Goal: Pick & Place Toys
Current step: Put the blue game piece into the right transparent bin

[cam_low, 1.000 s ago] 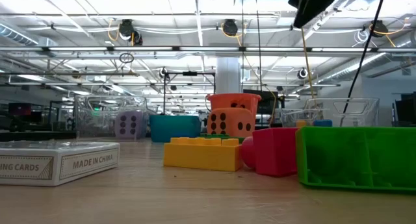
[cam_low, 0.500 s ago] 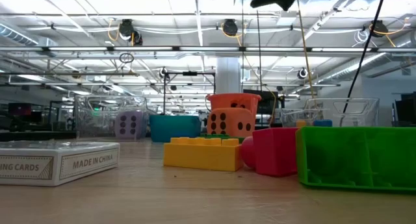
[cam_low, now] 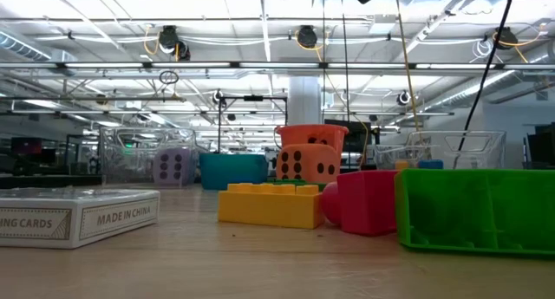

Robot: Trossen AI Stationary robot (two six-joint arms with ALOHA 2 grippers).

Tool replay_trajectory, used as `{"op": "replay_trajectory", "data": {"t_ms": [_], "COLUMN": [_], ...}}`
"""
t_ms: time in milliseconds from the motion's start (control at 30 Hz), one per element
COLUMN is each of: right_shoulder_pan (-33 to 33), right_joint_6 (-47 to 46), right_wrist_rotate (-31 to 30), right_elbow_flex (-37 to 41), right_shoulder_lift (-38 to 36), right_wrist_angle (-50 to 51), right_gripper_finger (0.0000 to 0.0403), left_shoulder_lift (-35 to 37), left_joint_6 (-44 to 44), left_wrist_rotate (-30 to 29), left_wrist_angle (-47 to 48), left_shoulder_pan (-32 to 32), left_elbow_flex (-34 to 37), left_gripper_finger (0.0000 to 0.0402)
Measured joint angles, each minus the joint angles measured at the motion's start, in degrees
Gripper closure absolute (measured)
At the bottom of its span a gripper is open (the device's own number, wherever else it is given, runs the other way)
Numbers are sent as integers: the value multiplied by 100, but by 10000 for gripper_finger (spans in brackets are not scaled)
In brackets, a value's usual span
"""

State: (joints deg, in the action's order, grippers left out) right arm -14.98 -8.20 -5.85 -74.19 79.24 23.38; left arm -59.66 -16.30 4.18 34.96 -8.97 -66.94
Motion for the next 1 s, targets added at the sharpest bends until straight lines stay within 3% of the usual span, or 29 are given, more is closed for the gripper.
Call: {"op": "replay_trajectory", "data": {"t_ms": [300, 567, 700, 833, 1000], "right_shoulder_pan": [227, 1276, 1785, 2246, 2622], "right_joint_6": [669, 624, 1325, 1816, 2698], "right_wrist_rotate": [-521, 392, 469, 1040, 918], "right_elbow_flex": [0, 0, 0, -6, 6], "right_shoulder_lift": [17, 29, 68, 331, 866], "right_wrist_angle": [1454, 2568, 2651, 2711, 3118], "right_gripper_finger": [191, 193, 185, 177, 165], "left_shoulder_lift": [0, 0, 0, 0, 0], "left_joint_6": [64, 251, 259, 267, 267], "left_wrist_rotate": [-127, -279, -279, -279, -278], "left_wrist_angle": [-202, -273, -297, -385, -480], "left_shoulder_pan": [0, 124, 301, 483, 679], "left_elbow_flex": [0, 0, 0, 0, 0], "left_gripper_finger": [156, 156, 156, 156, 156]}}
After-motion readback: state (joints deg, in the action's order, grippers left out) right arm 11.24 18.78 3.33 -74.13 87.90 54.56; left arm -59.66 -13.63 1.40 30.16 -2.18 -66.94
